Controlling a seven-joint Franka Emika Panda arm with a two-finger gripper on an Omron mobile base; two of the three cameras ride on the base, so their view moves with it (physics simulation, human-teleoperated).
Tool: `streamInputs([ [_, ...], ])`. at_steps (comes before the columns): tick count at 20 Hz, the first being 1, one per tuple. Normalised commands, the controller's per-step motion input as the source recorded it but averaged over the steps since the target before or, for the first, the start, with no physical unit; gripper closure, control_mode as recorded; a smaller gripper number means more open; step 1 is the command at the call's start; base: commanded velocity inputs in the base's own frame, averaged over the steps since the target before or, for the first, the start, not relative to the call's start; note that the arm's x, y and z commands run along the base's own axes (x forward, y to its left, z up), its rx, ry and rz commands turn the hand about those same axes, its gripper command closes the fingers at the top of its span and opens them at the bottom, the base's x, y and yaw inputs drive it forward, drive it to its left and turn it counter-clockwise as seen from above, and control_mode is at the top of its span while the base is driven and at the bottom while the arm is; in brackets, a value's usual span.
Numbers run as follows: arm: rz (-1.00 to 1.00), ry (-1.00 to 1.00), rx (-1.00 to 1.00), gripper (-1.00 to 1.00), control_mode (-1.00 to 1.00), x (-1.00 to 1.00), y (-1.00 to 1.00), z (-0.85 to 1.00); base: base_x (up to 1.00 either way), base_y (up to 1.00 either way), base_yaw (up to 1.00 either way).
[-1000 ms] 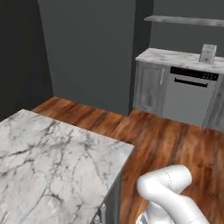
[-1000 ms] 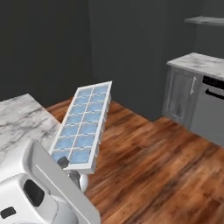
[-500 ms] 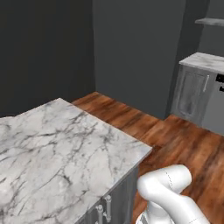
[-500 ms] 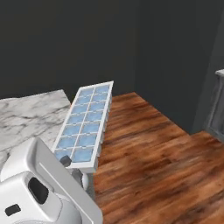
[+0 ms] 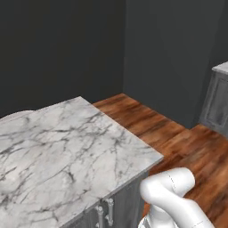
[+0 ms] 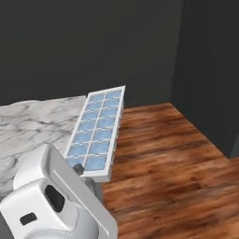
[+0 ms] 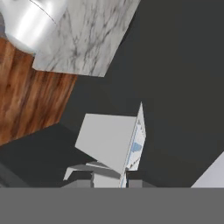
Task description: Open the freezer door, pick up the ice cube tray from the freezer, and place it on the dining counter.
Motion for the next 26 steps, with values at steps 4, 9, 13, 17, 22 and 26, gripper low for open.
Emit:
streamInputs([
  [4,0.0,0.0,0.0,1.0,1.0,0.0,0.0,0.0,0.51,0.08,0.29],
  [9,0.0,0.0,0.0,1.0,1.0,0.0,0.0,0.0,0.34,0.25,0.34],
  [13,0.0,0.0,0.0,1.0,1.0,0.0,0.0,0.0,0.35,0.22,0.38],
  [17,0.0,0.0,0.0,1.0,1.0,0.0,0.0,0.0,0.54,0.17,0.34],
  [22,0.0,0.0,0.0,1.0,1.0,0.0,0.0,0.0,0.47,0.14,0.25],
  [26,0.17,0.07,-0.06,1.0,-1.0,0.21,0.12,-0.28,0.08,0.05,0.05],
])
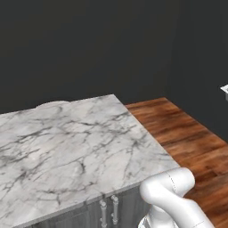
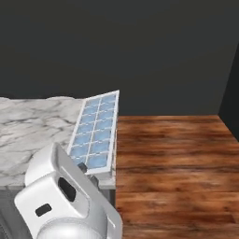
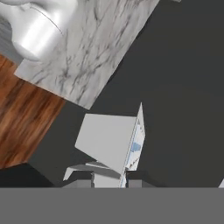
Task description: Open the freezer door, pick up the ice cube tray from the freezer, and place it on the dining counter.
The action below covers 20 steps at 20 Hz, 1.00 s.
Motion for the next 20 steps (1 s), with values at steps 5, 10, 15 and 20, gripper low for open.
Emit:
streamInputs([
  [5,0.32,0.22,-0.06,1.0,-1.0,0.75,0.27,-0.52,0.0,0.0,0.0],
  [10,0.33,0.28,-0.03,1.0,-1.0,1.0,0.53,-0.53,0.0,0.0,0.0],
  [15,0.3,0.28,0.0,1.0,-1.0,1.0,0.49,-0.29,0.0,0.0,0.0],
  [20,0.26,0.23,0.0,1.0,-1.0,1.0,0.52,-0.26,0.0,0.0,0.0],
])
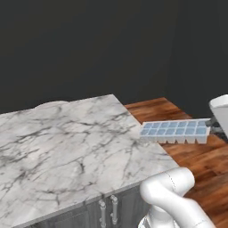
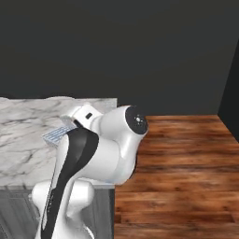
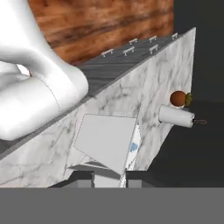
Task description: Open the freezer door, pick up the ice cube tray from the freezer, and place it on the dining counter.
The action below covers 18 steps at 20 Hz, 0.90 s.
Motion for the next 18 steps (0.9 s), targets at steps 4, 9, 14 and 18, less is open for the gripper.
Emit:
streamInputs([
  [4,0.2,0.14,0.0,1.0,-1.0,1.0,0.51,-0.37,0.0,0.0,0.0],
  [9,0.14,0.08,0.0,1.0,-1.0,1.0,0.38,-0.34,0.0,0.0,0.0],
  [14,0.1,0.0,-0.01,1.0,-1.0,1.0,0.23,-0.49,0.0,0.0,0.0],
  [18,0.14,0.0,-0.04,1.0,-1.0,0.95,0.21,-0.58,0.0,0.0,0.0],
])
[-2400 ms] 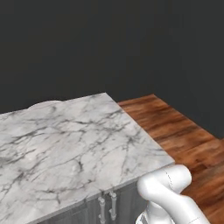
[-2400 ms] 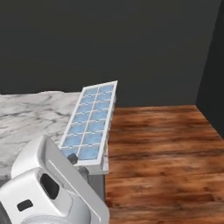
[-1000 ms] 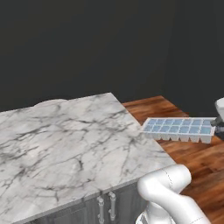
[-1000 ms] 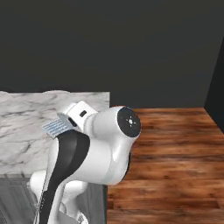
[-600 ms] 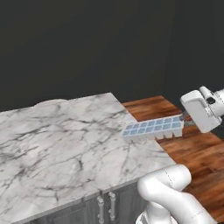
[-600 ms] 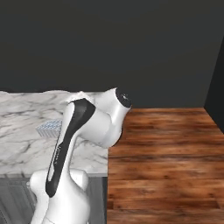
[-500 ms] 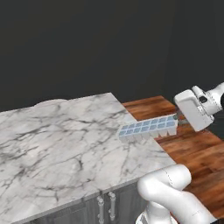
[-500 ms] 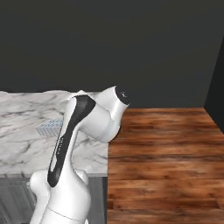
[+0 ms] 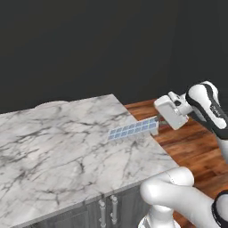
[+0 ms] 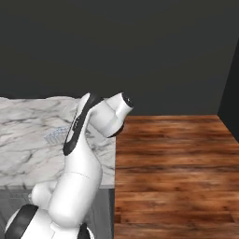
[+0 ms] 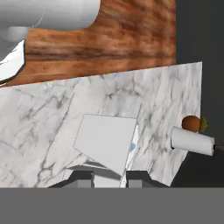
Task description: Open the freezer door, pick up the ice cube tray from the freezer, and place it on the dining counter.
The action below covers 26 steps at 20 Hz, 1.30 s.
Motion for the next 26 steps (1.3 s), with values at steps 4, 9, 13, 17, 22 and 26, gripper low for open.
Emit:
streamInputs([
  [4,0.21,0.0,-0.1,1.0,-1.0,0.74,0.21,-0.73,0.0,0.0,0.0],
  [9,0.21,0.0,-0.1,1.0,-1.0,0.68,0.12,-0.67,0.0,0.0,0.0],
  [13,0.2,0.0,-0.09,1.0,-1.0,0.57,0.1,-0.61,0.0,0.0,0.0],
  [17,0.2,0.0,-0.08,1.0,-1.0,0.56,0.16,-0.63,0.0,0.0,0.0],
  [22,0.21,0.0,-0.09,1.0,-1.0,0.52,0.14,-0.68,0.0,0.0,0.0],
  [26,0.2,-0.01,-0.13,1.0,-1.0,0.31,0.07,-0.62,0.0,0.0,0.0],
])
